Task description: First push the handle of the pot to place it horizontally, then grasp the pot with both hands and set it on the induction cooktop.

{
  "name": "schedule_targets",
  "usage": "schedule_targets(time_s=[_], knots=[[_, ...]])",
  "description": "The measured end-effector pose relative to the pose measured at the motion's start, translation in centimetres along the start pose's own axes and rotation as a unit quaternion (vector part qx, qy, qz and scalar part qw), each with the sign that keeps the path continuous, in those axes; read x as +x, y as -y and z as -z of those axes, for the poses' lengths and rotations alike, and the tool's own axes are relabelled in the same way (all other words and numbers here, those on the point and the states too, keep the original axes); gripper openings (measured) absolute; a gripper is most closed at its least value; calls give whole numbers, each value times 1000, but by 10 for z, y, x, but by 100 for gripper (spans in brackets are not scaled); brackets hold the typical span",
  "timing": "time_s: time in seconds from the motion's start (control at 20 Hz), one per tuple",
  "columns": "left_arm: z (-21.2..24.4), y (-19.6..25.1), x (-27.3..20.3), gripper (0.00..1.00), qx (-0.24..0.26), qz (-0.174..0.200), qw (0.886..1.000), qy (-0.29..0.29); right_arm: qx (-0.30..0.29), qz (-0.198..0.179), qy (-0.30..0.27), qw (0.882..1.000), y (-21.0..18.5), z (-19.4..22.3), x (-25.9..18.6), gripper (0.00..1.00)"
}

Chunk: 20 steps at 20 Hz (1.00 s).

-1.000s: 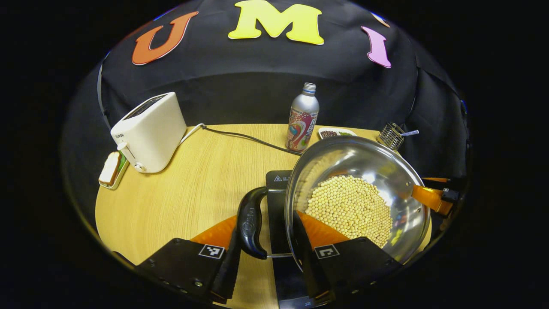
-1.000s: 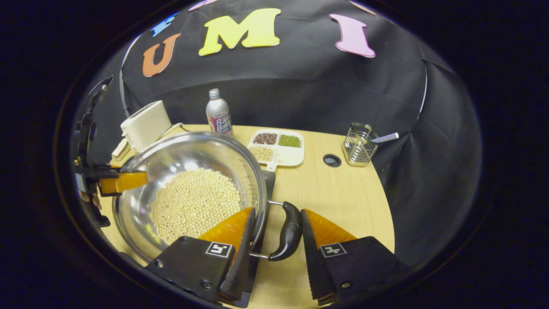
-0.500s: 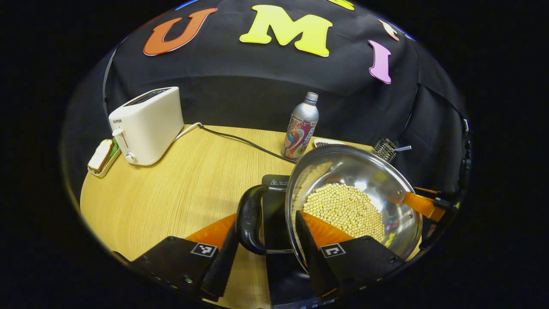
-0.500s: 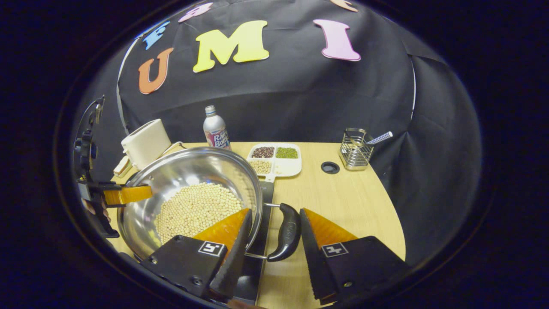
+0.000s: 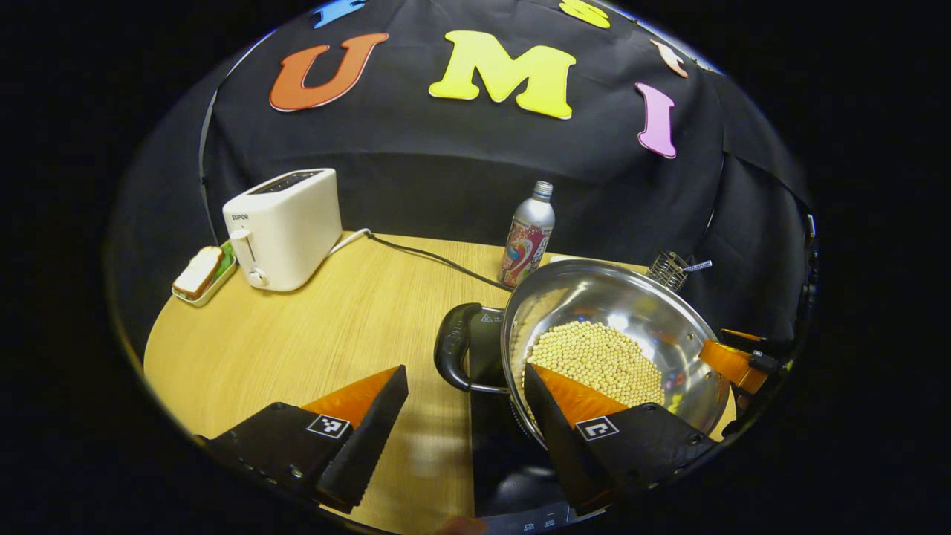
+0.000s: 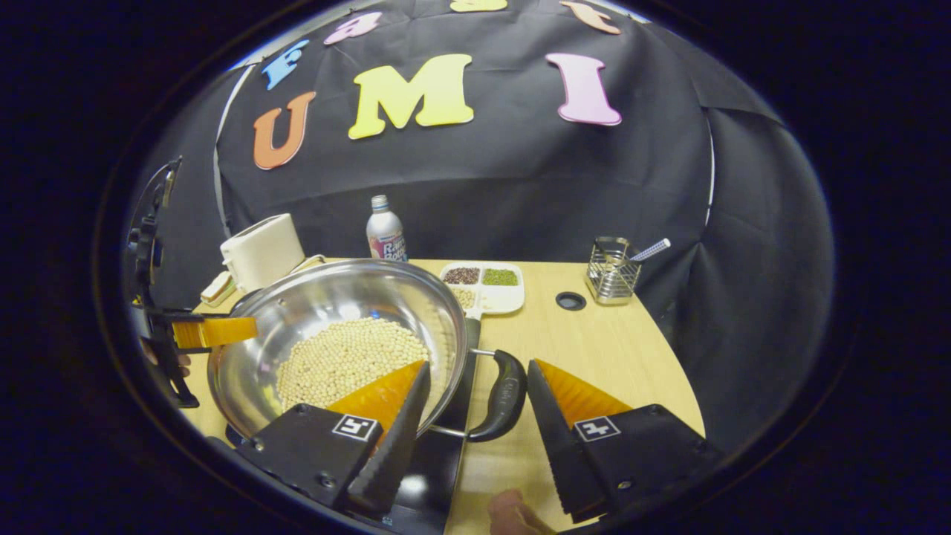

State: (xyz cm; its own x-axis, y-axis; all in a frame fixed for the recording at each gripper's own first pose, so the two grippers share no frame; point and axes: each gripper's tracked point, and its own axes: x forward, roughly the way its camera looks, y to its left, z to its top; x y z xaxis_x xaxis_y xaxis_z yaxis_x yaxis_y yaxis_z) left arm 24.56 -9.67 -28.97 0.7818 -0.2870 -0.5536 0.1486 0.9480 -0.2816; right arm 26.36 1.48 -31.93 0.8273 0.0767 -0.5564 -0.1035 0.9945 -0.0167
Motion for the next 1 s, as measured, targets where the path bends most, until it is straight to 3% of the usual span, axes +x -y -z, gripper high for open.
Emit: schedule_targets(time_s=[0.35,0.5,1.0], knots=[[-14,11,-74,94,21,-11,996,81,9,16,71,997,0,-10,-50,82],[-21,20,-112,94,48,-22,991,123,15,19,98,995,-4,-9,-84,99],[-24,53,-232,96,42,-41,975,216,30,35,205,978,-8,-29,-223,99]])
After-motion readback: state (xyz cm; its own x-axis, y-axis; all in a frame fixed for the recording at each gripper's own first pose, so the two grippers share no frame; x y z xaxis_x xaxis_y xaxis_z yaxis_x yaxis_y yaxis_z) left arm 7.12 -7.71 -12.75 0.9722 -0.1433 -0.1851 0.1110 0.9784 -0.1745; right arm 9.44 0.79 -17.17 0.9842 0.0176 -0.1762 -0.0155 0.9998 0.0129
